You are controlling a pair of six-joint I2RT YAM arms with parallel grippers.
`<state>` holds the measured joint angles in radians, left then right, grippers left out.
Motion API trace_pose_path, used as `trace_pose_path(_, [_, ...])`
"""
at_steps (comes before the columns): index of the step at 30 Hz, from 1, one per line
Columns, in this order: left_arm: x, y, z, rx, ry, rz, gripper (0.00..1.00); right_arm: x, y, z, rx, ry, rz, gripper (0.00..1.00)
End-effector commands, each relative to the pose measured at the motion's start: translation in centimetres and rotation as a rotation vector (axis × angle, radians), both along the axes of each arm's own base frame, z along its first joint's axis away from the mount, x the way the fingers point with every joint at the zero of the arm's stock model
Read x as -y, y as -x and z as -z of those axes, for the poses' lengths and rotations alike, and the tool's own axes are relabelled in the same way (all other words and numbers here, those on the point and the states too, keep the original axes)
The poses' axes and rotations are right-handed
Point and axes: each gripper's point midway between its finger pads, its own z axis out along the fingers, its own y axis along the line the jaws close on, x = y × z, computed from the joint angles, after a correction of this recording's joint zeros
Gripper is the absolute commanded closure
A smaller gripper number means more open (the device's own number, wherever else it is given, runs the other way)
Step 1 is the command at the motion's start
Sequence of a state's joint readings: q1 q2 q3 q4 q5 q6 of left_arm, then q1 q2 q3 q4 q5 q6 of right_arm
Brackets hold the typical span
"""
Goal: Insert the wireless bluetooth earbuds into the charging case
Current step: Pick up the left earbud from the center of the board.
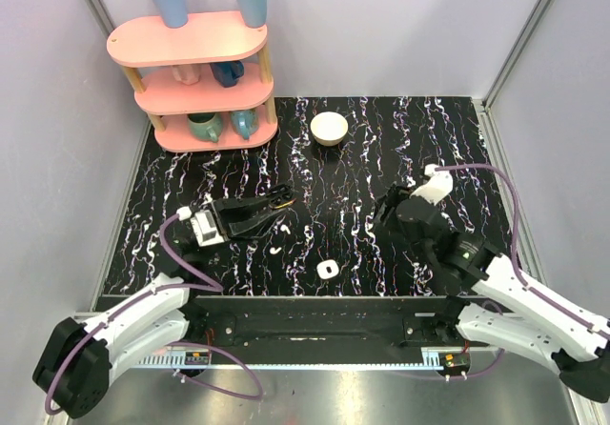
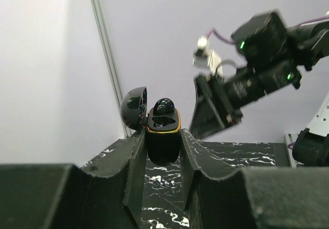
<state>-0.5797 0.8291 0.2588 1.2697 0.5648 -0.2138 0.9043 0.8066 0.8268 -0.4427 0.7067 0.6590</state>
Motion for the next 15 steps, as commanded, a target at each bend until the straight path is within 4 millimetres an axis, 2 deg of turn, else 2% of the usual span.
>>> trace_pose_path(1, [-0.7,1.5,-2.4,0.108,0.036,0.000,1.00,0.6,2.5,8.9,-0.355,-0.077,0.113,0.31])
trace_pose_path(6, [-0.8,1.8,-2.5,0.109,0.035,-0.001,1.00,-1.0,2.9,13.9,-0.520,-0.130,0.210,0.32])
trace_pose_path(9, [-0.9,1.8,-2.4,0.103,0.032,-0.003,1.00,-1.4,2.7,15.1,-0.562,-0.123,0.247,0.31])
trace_pose_path(15, [-1.1,1.8,-2.3,0.098,0.035,-0.010,1.00,-2.3,1.8,16.2,-0.592,-0.145,0.314,0.32])
